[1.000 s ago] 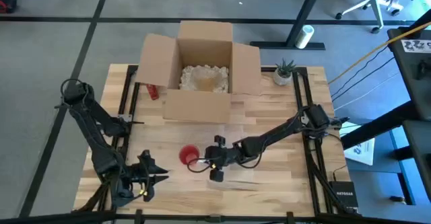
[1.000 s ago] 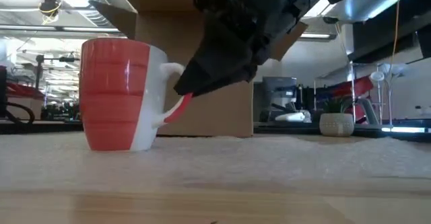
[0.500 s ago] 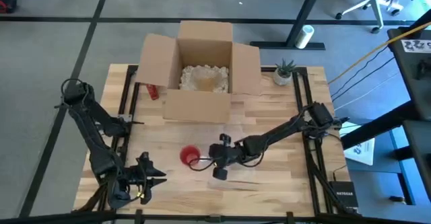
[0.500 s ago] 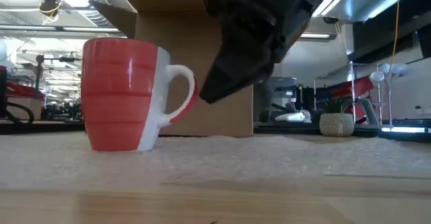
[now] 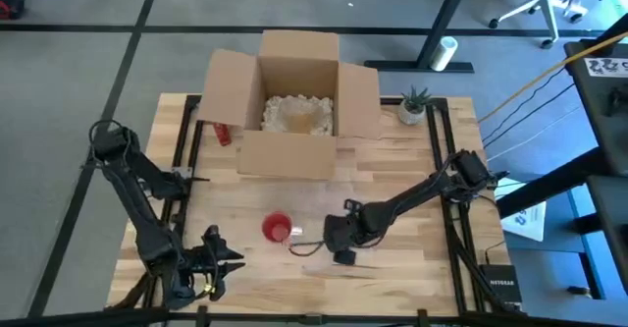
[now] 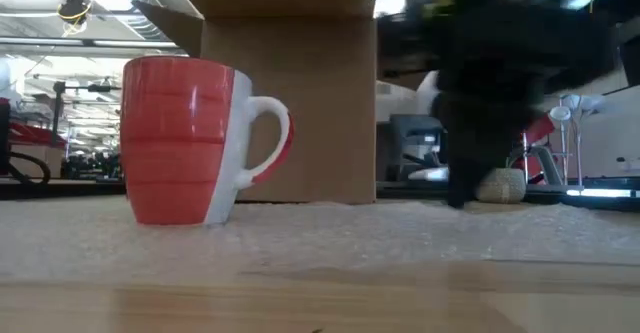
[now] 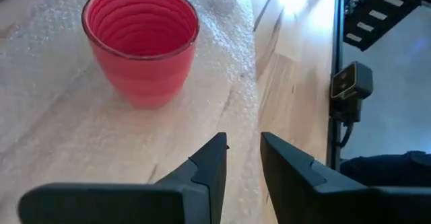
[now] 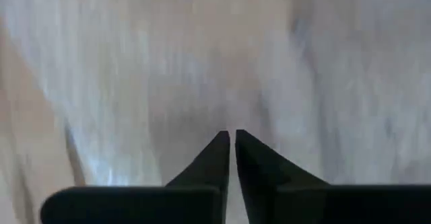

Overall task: Wrap mug
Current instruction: Wrap the red mug with bubble wrap

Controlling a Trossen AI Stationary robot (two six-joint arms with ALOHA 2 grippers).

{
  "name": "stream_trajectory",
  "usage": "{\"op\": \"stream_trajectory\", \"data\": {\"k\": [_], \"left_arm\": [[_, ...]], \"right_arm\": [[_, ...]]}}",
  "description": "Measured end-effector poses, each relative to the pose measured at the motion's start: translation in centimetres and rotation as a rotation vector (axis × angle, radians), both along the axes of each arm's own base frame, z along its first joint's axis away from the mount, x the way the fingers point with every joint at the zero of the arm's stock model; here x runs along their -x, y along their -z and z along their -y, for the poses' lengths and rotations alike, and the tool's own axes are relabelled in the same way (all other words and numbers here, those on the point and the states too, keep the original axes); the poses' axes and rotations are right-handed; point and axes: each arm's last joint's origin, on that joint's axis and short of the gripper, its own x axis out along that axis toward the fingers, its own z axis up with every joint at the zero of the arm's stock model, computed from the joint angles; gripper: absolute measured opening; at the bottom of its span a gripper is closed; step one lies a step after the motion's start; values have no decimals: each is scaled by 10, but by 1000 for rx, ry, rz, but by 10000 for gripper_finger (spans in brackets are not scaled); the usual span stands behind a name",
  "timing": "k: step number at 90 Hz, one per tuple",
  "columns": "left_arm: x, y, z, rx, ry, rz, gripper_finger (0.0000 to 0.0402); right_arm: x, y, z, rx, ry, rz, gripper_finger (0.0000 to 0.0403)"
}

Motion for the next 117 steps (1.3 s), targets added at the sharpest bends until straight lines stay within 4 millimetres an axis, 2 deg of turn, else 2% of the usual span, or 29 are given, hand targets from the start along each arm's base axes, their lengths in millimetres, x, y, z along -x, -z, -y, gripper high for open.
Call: {"op": "stream_trajectory", "data": {"k": [12,21,36,43,49,60,71,87,104,117], "left_arm": [[0,6,2,-16,-3,-12,74],[2,8,4,-21,7,-15,74],[6,7,7,-21,25,-14,74],[7,8,7,-22,28,-15,74],[7,8,7,-23,26,-13,74],[8,19,2,-23,1,3,74],[9,37,-7,13,-34,13,74],[9,66,-23,66,-67,37,74],[12,80,-36,101,-56,51,74],[14,78,-45,28,-48,27,74]], "right_arm": [[21,-3,-25,49,-5,-14,3],[48,-12,-45,82,38,13,1],[114,-24,-68,49,170,201,0],[146,-25,-67,-1,230,333,0],[169,-21,-57,-35,277,408,0],[191,-8,-27,-87,319,525,0],[193,0,4,-160,305,663,0],[173,-1,40,-261,182,808,0],[146,-5,66,-266,79,782,0],[141,-1,75,-226,84,737,2]]}}
